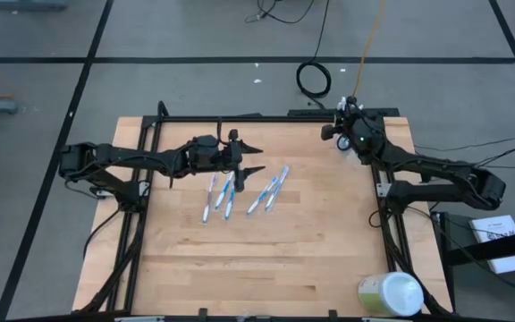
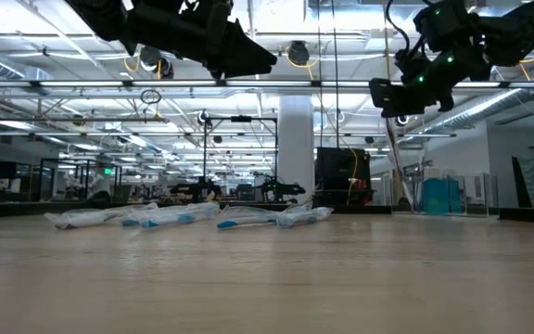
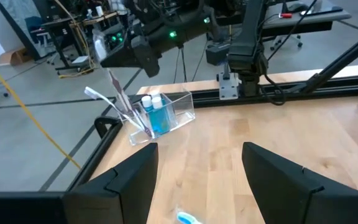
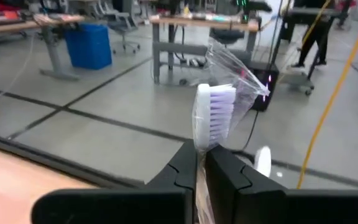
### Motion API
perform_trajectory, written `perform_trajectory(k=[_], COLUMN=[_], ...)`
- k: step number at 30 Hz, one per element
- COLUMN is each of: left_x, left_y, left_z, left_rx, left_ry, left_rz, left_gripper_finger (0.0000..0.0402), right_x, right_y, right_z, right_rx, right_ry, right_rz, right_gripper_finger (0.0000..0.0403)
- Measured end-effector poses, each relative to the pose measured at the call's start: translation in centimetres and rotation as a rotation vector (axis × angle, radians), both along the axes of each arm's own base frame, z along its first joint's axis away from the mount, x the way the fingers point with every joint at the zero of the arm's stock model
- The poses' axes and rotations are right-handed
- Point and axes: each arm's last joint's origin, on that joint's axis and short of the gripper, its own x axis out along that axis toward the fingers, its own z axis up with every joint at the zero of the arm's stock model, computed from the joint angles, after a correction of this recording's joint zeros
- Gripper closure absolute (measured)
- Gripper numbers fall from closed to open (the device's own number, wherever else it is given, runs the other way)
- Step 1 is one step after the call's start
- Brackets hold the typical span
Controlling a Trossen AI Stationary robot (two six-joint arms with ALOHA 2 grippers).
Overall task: Pick & Place toothbrushing station
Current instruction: Put the violet toothbrush into the left of the transparent organizer
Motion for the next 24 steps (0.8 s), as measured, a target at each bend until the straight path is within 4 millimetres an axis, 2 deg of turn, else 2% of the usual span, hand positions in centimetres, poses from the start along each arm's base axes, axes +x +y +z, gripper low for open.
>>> perform_trajectory(k=[11, 24], left_x=[0.0, 0.0], left_y=[0.0, 0.0], left_z=[0.0, 0.0], left_rx=[-0.001, -0.020], left_ry=[0.002, -0.001], left_rz=[0.001, 0.004], left_gripper_finger=[0.0160, 0.0160], right_x=[-0.2, -2.9], right_y=[-0.4, 0.1], right_z=[-1.3, -6.1], right_rx=[0.064, 0.070], right_ry=[-0.029, -0.169], right_rz=[-0.039, -0.115], right_gripper_finger=[0.0393, 0.0394])
